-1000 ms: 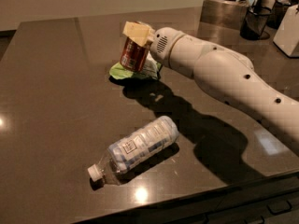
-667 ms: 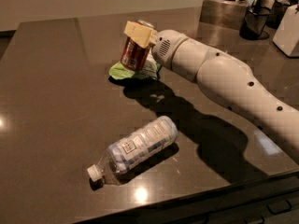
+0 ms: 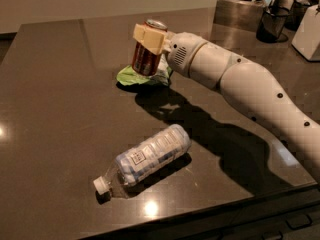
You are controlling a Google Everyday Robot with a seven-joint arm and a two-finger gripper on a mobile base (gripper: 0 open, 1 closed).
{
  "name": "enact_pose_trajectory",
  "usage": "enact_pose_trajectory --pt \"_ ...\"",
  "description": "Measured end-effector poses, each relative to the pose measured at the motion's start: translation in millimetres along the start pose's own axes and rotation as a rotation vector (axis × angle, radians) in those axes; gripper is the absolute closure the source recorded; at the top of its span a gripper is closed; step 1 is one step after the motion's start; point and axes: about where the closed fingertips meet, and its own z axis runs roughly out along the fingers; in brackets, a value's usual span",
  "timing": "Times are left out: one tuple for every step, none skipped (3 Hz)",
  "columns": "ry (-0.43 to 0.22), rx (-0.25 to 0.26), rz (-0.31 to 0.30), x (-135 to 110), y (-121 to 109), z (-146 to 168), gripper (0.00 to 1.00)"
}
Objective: Place coke can upright
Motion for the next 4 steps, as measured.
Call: enact_pose_trajectory --pt "-0.036 0.022 -0.070 -9 -5 -5 1.00" --pt "-0.073 0.021 -0.100 -19 -6 -11 1.00" --pt "-0.107 0.022 -0.099 -30 -11 -18 1.00" --pt "-0.119 0.026 -0.104 -37 -18 -27 1.00"
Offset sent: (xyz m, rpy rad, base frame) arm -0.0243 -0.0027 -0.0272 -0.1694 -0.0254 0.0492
